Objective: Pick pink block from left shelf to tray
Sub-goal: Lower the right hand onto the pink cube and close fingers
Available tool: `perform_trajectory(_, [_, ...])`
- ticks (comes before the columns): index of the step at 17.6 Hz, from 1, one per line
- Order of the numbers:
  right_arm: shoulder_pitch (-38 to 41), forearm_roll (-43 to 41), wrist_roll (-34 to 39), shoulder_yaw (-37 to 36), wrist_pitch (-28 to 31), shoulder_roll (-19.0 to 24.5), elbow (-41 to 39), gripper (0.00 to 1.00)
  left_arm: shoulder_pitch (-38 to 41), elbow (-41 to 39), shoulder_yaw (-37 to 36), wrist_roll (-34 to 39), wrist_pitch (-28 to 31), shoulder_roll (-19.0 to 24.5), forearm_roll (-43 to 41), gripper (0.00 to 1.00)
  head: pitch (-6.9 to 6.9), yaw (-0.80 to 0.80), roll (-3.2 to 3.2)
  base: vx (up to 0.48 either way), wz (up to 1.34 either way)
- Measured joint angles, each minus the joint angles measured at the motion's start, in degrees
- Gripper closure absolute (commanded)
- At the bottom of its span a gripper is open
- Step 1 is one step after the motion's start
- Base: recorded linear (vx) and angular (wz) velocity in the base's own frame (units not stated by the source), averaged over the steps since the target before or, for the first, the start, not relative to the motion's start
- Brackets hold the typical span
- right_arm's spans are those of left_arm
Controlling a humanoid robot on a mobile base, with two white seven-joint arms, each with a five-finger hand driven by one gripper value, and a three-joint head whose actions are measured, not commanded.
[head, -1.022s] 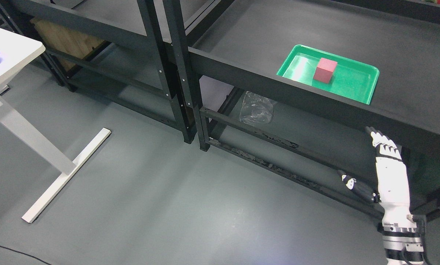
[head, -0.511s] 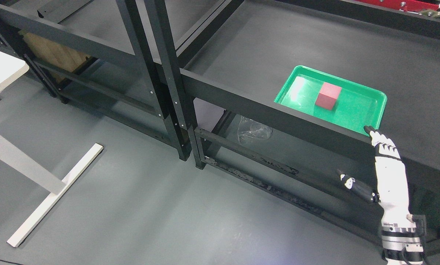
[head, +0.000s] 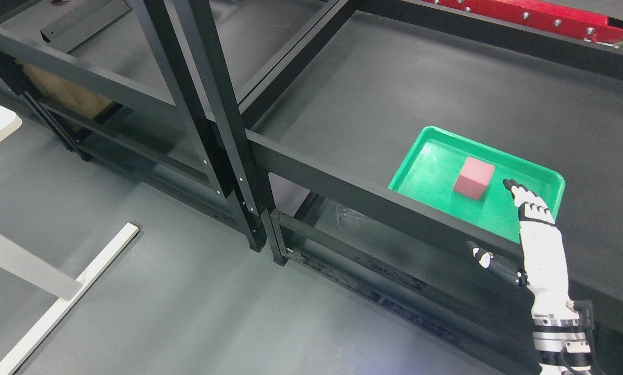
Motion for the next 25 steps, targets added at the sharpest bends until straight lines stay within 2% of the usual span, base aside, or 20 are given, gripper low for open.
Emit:
perform_trajectory(7, [-0.1, -0.1, 3.3, 0.4, 2.7, 0.1, 0.1, 0.01, 0.0, 0.0, 0.0, 0.0, 0.0, 0.0, 0.0, 0.0, 0.0, 0.0, 0.0, 0.17, 0.08])
perform_trajectory(15, [-0.1, 0.0, 14.6, 0.6, 11.0, 0.1, 0.2, 0.02, 0.0, 0.0, 0.0, 0.0, 0.0, 0.0, 0.0, 0.0, 0.0, 0.0, 0.0, 0.133, 0.01])
perform_trajectory(25, [-0.3, 0.3, 16.0, 0.7, 12.9, 0.0, 0.4, 0.02, 0.0, 0.0, 0.0, 0.0, 0.0, 0.0, 0.0, 0.0, 0.0, 0.0, 0.0, 0.091, 0.0])
